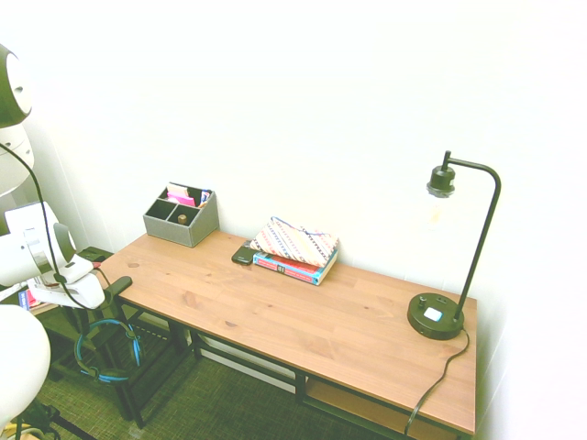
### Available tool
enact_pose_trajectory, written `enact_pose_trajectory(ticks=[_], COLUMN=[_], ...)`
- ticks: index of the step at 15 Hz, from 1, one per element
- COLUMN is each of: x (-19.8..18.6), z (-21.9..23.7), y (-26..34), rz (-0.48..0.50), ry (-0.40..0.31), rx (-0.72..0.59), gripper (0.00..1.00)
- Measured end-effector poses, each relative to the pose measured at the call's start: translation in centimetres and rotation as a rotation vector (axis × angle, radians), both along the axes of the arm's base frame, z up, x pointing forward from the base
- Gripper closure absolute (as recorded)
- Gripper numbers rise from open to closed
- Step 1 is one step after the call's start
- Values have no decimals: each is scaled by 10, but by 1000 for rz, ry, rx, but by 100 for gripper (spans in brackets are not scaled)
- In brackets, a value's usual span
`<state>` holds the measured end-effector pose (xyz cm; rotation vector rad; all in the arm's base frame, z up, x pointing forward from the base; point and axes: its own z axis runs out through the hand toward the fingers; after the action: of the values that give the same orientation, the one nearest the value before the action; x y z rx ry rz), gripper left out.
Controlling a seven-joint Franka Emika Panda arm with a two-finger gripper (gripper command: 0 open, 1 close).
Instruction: Hang the headphone
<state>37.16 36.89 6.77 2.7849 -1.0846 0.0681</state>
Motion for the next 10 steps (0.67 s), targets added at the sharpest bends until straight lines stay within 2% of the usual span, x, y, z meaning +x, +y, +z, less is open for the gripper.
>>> enact_pose_trajectory(ticks=[2,4,7,10], x=[3,13,32,67], z=[4,32,111,200], y=[-1,-1,-22,-75], rz=[-1,22,136,172], ry=[-5,-16,32,24], rx=[5,39,71,154], gripper=[0,0,0,0])
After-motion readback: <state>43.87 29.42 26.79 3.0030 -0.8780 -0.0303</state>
